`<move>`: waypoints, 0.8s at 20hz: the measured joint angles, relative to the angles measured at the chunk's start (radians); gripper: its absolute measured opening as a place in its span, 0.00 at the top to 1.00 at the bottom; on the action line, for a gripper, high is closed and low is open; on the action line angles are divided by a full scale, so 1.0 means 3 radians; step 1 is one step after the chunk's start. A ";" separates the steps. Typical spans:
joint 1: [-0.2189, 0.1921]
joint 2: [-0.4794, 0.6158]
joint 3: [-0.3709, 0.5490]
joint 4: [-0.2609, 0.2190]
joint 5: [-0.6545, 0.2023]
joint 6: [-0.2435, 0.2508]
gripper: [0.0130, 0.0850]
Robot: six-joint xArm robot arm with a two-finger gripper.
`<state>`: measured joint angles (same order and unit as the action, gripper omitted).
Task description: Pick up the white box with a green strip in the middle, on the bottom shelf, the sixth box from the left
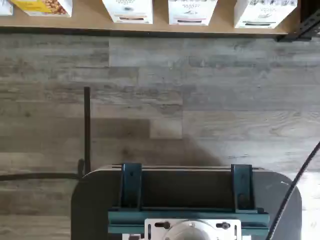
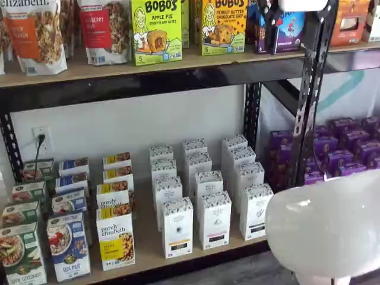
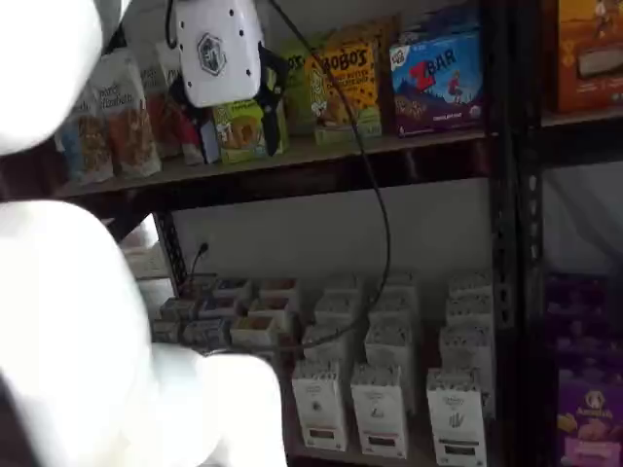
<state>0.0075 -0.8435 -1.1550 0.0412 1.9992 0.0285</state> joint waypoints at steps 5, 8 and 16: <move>-0.0072 -0.0005 0.0012 0.0100 -0.0012 -0.0031 0.00; -0.0016 -0.0013 0.0040 0.0056 -0.0056 0.0003 0.00; 0.0128 -0.0102 0.0391 -0.0224 -0.0425 0.0054 0.00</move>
<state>0.0460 -0.8741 -1.0378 -0.0260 1.8718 0.0446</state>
